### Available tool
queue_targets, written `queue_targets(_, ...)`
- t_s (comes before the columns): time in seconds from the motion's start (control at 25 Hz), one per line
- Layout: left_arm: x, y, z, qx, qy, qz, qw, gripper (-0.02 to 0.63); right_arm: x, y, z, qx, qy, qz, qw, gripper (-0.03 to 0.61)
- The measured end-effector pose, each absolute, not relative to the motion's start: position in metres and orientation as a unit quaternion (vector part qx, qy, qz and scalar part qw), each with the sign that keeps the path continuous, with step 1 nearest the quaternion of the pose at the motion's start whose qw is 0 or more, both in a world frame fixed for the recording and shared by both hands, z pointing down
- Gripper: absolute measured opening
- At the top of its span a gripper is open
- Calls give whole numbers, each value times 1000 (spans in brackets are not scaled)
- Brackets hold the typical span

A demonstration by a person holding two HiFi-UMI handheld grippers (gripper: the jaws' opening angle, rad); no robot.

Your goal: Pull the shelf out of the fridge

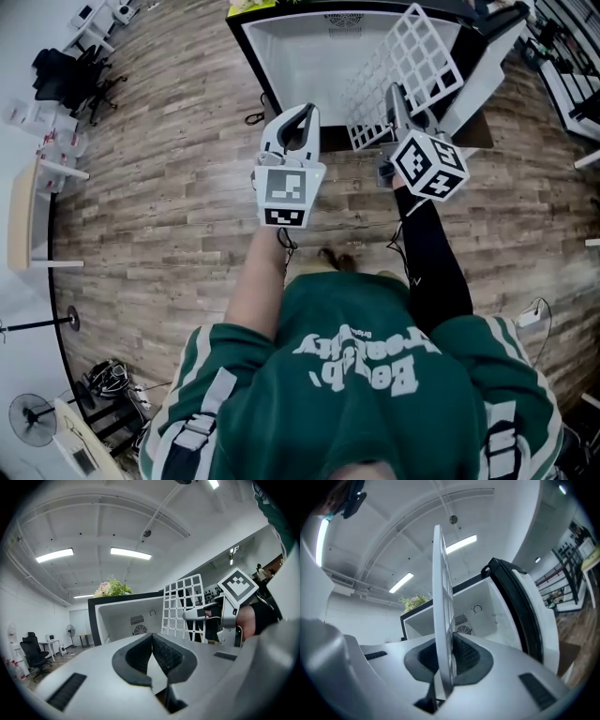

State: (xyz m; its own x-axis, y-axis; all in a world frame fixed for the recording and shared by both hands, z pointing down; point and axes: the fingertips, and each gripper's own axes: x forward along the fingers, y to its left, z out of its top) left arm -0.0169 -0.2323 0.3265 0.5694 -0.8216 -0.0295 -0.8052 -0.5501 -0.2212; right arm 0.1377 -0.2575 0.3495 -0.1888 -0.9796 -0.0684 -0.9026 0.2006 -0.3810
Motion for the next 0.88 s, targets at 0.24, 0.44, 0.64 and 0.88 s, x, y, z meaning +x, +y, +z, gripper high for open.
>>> queue_targets(0.24, -7, -237, 318, -881, 458, -23, 114, 17, 141, -261, 351, -643, 760, -65, 69, 38)
queue_targets(0.44, -2, -240, 312, -883, 455, -12, 114, 17, 143, -262, 356, -648, 759, -48, 43, 38)
queue_targets(0.64, 1, -246, 315, -882, 456, -14, 117, 17, 139, -261, 356, -654, 756, 8, -10, 38)
queue_targets(0.88, -2, -249, 316, -884, 453, -19, 116, 17, 125, -262, 353, -646, 762, 43, -37, 38)
